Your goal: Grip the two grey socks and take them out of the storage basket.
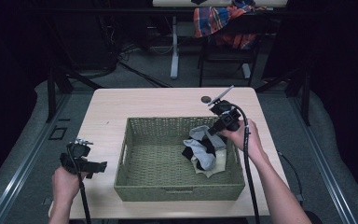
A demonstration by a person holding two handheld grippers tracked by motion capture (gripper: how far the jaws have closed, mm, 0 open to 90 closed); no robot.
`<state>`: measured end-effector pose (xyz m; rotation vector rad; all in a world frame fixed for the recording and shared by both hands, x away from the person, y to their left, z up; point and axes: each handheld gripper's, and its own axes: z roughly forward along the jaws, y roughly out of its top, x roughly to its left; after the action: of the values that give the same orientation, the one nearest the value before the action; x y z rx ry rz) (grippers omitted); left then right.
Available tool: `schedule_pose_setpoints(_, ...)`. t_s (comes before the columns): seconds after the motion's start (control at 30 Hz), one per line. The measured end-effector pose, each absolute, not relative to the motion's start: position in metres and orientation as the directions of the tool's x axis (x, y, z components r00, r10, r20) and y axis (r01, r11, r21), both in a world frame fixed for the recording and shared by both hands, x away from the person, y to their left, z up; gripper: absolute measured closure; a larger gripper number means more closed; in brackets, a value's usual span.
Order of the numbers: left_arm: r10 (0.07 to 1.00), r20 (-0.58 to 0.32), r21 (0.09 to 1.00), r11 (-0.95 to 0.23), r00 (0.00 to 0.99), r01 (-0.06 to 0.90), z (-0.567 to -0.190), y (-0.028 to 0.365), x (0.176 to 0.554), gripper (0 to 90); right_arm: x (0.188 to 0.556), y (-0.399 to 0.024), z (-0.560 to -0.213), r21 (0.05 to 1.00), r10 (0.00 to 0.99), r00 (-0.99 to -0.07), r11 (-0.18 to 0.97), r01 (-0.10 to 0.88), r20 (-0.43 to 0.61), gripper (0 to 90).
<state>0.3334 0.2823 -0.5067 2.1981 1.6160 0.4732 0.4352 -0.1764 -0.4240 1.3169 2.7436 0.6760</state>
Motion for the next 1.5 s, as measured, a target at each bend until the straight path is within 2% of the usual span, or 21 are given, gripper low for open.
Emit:
schedule_pose_setpoints(0.33, 0.956, 0.050, 0.477, -0.277, 0.289, 0.834, -0.507, 0.282, 0.333, 0.1, 0.430, -0.185, -0.407, 0.445, 0.739, -0.643, 0.516, 0.732, 0.201, 88.3)
schedule_pose_setpoints(0.8, 0.956, 0.050, 0.475, -0.276, 0.288, 0.836, -0.507, 0.282, 0.333, 0.1, 0.425, -0.206, -0.382, 0.502, 0.742, -0.639, 0.481, 0.719, 0.203, 88.3)
schedule_pose_setpoints(1.23, 0.956, 0.051, 0.473, -0.277, 0.288, 0.836, -0.508, 0.282, 0.334, 0.1, 0.424, -0.237, -0.371, 0.526, 0.784, -0.590, 0.425, 0.736, 0.192, 88.3)
schedule_pose_setpoints(1.5, 0.957, 0.052, 0.474, -0.274, 0.284, 0.837, -0.508, 0.281, 0.333, 0.1, 0.421, -0.266, -0.363, 0.556, 0.822, -0.531, 0.348, 0.755, 0.207, 88.3)
